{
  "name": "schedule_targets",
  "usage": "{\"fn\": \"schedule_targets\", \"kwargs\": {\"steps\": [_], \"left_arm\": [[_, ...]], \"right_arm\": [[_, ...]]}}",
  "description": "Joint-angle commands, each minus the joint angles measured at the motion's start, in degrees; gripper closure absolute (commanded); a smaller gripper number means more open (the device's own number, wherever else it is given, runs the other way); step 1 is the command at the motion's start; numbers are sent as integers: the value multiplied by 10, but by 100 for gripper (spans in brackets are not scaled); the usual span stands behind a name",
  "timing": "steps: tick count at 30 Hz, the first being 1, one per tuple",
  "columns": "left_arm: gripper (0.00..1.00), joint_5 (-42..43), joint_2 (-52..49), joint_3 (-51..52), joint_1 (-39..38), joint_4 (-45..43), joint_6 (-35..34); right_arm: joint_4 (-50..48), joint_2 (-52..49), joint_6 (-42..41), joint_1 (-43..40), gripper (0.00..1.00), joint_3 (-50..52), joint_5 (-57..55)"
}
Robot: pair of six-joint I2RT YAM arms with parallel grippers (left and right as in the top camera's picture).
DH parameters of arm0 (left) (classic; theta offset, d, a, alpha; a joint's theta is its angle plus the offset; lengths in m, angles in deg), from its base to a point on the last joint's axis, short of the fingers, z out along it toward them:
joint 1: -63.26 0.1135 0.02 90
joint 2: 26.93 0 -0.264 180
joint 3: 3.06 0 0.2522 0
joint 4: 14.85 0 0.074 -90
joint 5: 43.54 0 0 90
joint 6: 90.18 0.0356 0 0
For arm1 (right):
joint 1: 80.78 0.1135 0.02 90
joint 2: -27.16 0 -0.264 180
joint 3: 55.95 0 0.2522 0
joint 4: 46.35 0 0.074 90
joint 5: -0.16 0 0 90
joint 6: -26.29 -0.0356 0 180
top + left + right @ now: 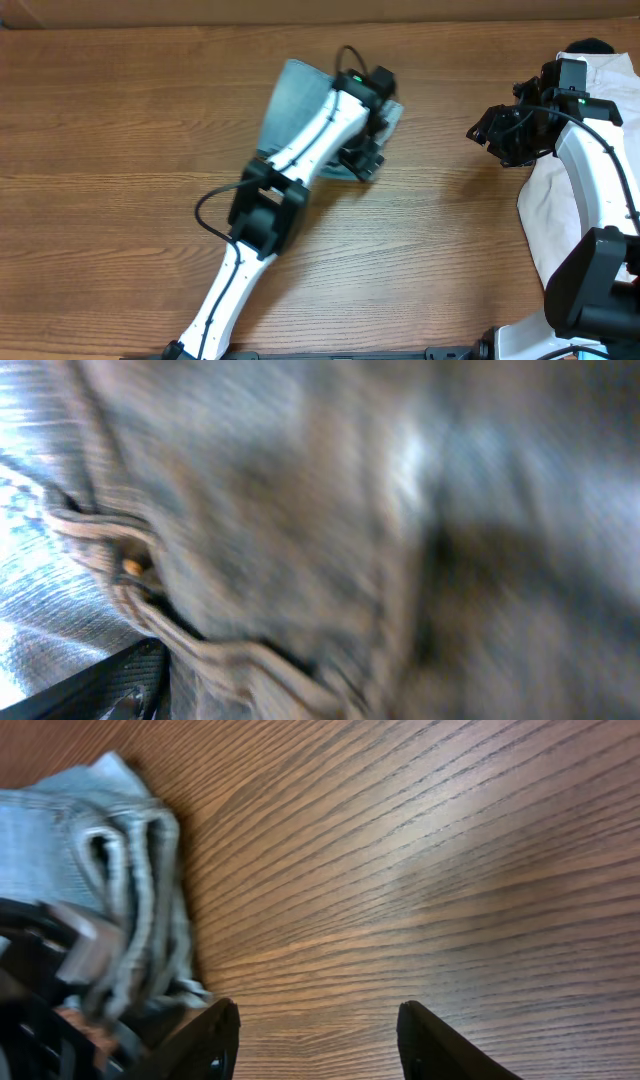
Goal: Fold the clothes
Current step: 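Carry the folded shorts to the upper-left table corner with the left gripper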
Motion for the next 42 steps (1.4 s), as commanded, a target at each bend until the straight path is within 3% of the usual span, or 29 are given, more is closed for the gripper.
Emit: {"fn": "schedule_targets", "kwargs": {"steps": [1,9,21,28,33,42], "left_arm": [[0,-34,-34,30,108,7,-48],[0,-34,-34,30,269,-2,-31],[0,-3,-34,30,469,-145,76],[0,-3,-34,30,478,-209,208],[0,-2,-34,30,443,-227,218],[0,-5,-34,30,361,-171,267]], "right_arm": [[-2,2,0,-3,44,-4,-3],[-1,2,0,-2,44,-4,-3],[11,2,0,-2,44,-4,-3],[11,2,0,-2,44,-4,-3],[11,2,0,-2,43,-4,-3],[14,2,2,-2,43,-4,-3]]}}
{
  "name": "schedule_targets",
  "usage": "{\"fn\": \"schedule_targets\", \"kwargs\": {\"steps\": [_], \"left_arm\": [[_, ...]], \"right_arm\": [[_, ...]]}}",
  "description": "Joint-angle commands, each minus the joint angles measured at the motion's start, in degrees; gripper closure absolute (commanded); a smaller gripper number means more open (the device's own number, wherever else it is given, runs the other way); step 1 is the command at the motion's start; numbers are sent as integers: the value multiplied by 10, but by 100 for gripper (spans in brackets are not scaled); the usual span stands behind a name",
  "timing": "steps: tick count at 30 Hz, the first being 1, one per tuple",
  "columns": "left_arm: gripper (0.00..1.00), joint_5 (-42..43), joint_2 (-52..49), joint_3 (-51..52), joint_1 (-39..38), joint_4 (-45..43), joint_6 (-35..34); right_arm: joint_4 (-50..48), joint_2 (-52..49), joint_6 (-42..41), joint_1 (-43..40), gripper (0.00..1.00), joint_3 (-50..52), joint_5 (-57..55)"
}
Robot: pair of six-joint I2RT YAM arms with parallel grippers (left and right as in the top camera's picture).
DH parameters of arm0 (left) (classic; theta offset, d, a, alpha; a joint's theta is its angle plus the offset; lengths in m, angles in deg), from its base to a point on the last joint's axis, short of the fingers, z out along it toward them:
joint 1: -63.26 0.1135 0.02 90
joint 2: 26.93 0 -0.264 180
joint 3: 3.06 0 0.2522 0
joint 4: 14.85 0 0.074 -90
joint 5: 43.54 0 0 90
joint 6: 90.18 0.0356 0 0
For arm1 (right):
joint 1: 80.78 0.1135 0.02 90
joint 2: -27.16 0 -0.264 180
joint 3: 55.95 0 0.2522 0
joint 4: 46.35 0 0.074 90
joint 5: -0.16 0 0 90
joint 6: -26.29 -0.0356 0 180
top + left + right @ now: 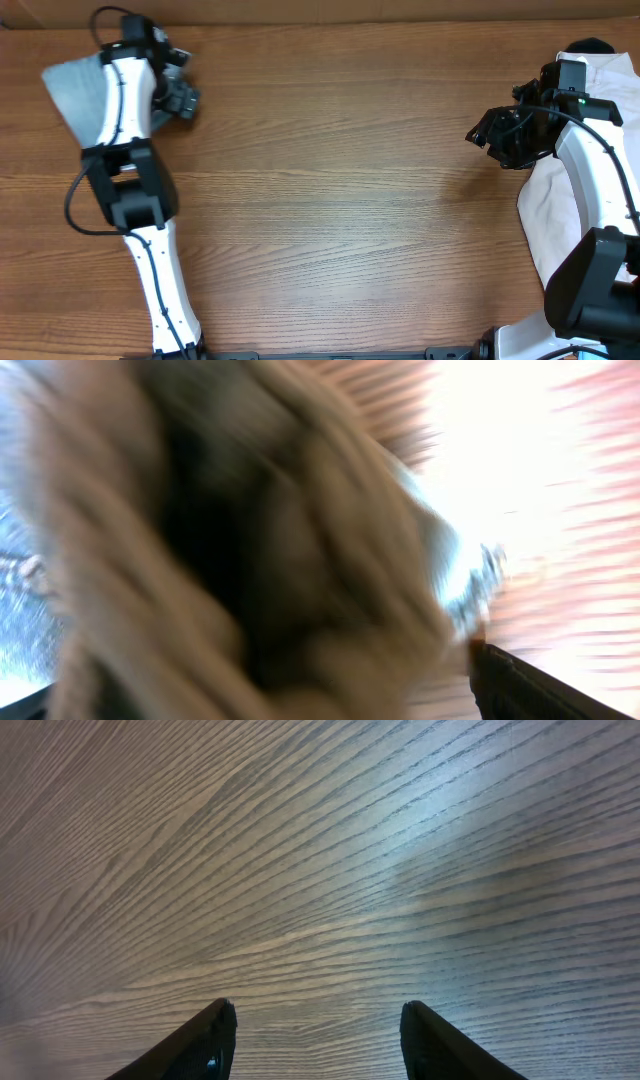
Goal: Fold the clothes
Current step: 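Carry the folded shorts to the upper-left table corner with the left gripper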
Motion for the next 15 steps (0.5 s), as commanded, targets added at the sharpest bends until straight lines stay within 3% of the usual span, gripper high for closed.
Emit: {"fn": "schedule_targets", "kwargs": {"steps": [1,6,9,15], "left_arm": [[0,25,-34,17,-49,31,40],[0,-43,-33,17,-72,45,19],[0,-73,-23,14,-72,48,-70],[0,-89,47,-37,-63,138,-304]], "right_arm": [[-1,2,3,-2,43,-4,-2],[-1,2,10,-2,43,-4,-2],[0,2,14,-2,43,-4,-2],[-2,2,14,-2,43,-4,-2]]}}
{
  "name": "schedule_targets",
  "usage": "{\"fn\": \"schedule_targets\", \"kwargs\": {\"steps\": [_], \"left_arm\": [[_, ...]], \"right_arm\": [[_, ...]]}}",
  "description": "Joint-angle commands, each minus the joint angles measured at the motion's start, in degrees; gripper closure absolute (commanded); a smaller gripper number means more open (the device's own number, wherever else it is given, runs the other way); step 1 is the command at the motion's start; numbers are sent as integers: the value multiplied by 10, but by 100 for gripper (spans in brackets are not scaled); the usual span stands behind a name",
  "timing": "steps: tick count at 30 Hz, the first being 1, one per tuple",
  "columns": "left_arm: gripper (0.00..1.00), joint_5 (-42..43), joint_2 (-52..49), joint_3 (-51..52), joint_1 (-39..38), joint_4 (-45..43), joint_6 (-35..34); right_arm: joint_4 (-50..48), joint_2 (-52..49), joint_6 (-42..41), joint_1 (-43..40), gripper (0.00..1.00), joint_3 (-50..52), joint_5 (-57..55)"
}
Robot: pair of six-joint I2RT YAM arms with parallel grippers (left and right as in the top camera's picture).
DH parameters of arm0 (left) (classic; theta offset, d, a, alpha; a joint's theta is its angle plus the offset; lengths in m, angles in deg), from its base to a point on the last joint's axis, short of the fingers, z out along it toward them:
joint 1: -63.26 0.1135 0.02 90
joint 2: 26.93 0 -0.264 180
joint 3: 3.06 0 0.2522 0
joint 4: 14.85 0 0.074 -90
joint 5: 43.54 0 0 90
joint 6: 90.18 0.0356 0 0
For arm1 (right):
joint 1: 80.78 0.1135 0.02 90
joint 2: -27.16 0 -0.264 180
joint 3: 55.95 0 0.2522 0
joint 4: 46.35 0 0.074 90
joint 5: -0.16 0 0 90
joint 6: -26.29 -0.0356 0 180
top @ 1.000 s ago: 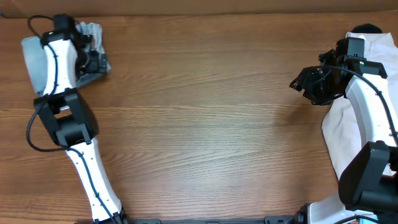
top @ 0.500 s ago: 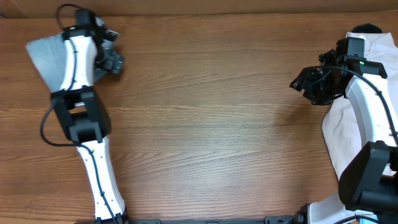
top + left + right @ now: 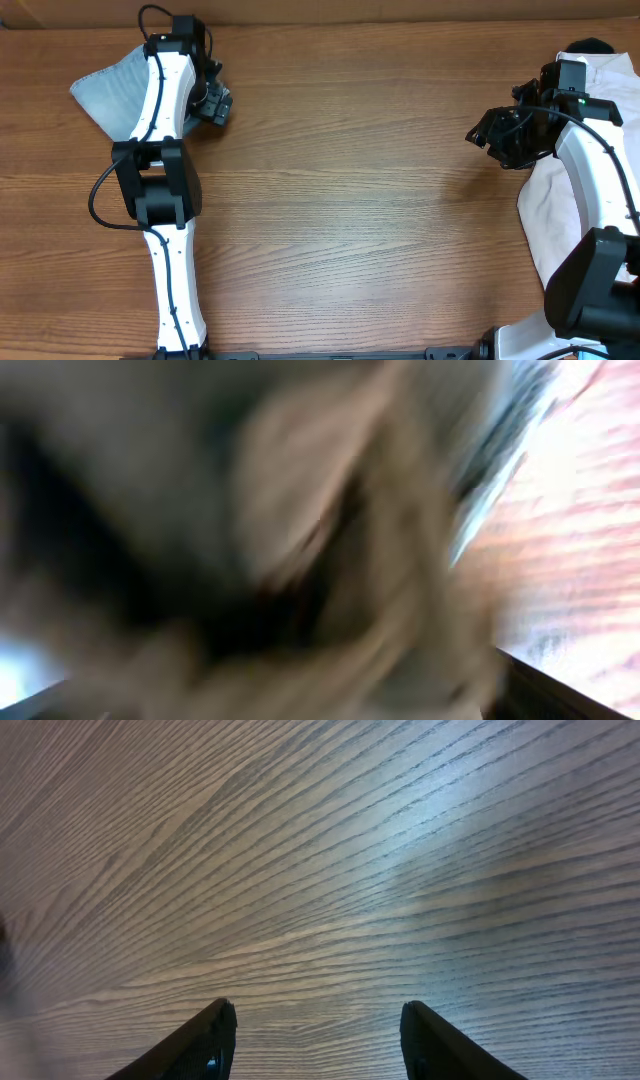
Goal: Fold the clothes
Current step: 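Carry the folded shorts to the upper-left table corner with the left gripper, then lower the shorts at the upper-left corner and press them flat with the left gripper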
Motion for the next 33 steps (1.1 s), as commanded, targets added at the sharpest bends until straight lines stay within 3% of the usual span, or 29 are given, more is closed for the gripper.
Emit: {"fn": "schedule_targets", "kwargs": {"steps": [1,4,8,13,18,33], "left_arm": [[0,-12,59,-33,5,53,-219],[0,14,104,-53,11,82,-276],[0,99,167,-58,25,90,-287],[0,119,212,-58,69,163,-421],[0,141,205,-33,103,216,-431],[0,95,205,282,122,22,-432]], "right_arm": [[-2,2,7,-2,43,-4,-2],[-1,2,7,-2,43,-4,-1],[0,2,7,-2,43,-4,0],[3,2,7,-2,43,-4,1],[2,2,7,-2,43,-4,1],[1,2,7,-2,43,-4,5]]}}
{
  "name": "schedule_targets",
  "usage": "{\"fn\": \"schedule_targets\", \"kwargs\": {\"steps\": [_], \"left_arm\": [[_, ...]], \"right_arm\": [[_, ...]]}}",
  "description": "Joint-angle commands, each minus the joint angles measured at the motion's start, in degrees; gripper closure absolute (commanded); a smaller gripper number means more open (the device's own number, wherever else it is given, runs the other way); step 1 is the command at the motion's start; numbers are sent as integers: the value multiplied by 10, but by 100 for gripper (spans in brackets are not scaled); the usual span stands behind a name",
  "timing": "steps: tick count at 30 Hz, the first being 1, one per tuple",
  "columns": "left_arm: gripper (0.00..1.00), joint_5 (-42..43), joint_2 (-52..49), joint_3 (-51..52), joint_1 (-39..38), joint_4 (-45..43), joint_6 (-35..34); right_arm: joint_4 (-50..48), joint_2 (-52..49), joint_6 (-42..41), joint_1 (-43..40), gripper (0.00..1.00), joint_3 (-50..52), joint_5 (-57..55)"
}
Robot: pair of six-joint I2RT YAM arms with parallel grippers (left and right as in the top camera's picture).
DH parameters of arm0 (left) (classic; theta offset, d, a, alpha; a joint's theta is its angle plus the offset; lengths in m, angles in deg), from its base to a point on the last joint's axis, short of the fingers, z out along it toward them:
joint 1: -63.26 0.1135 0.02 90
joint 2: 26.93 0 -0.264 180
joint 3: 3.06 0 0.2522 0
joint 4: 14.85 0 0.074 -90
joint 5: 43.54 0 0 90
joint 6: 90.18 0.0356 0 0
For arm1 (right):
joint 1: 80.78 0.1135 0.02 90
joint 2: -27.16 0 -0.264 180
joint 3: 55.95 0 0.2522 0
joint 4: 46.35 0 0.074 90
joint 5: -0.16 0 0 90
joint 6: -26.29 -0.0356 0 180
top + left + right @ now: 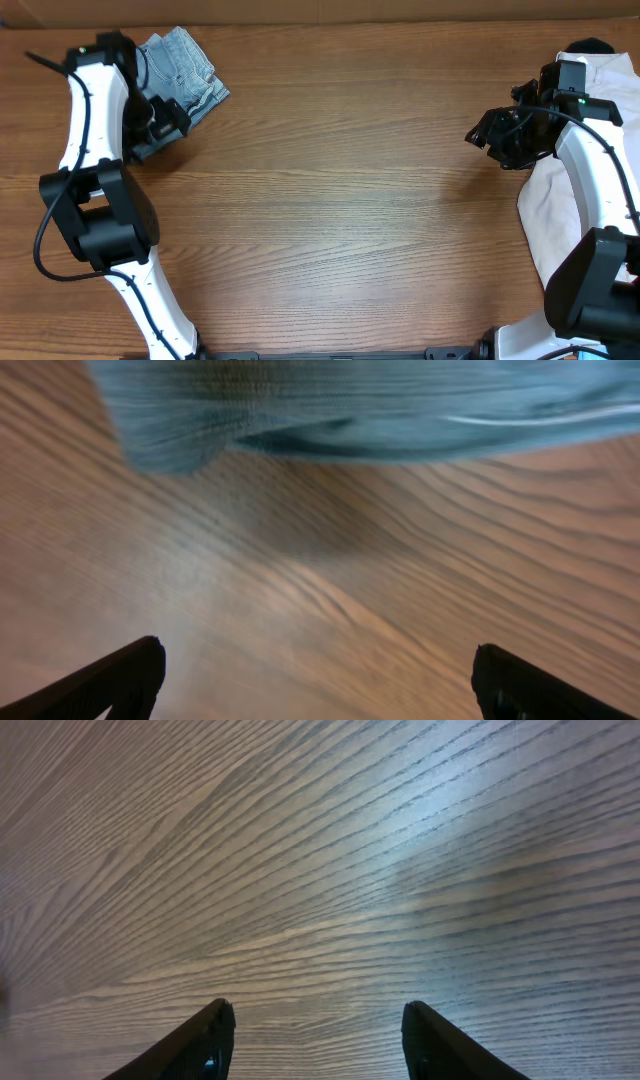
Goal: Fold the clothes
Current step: 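Lower the shorts at the upper-left corner and press them flat with the left gripper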
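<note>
A folded light-blue denim garment (180,75) lies at the table's far left; its edge fills the top of the left wrist view (330,405). My left gripper (165,118) stands open just in front of it, with bare wood between its fingertips (120,675). At the right, my right gripper (482,133) hovers open over bare wood, fingers (205,1040) spread with nothing between them. White clothes (565,210) are heaped at the right edge under the right arm.
The brown wooden table (360,230) stretches between the two arms. The table's back edge (330,22) runs just behind the denim. The right arm's links rest over the white heap.
The denim was released and now lies folded at the far left. My left gripper has opened and sits just in front of it. The right arm has not moved.
My left gripper held the denim at the table's middle, beside the open right gripper. It then had the garment at the far-left corner, still shut on it. Now the denim lies there free and the left gripper is open.
</note>
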Motion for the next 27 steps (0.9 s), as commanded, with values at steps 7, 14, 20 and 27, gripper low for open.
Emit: {"fn": "schedule_targets", "kwargs": {"steps": [7,14,20,27], "left_arm": [[0,-86,-6,135,40,-179,41],[0,-129,-13,162,47,-338,141],[0,-200,-14,169,49,-487,190],[4,-212,-36,169,56,-663,279]], "right_arm": [[4,2,3,-2,42,-4,3],[12,2,3,-2,42,-4,3],[14,2,2,-2,42,-4,3],[14,2,2,-2,42,-4,3]]}}
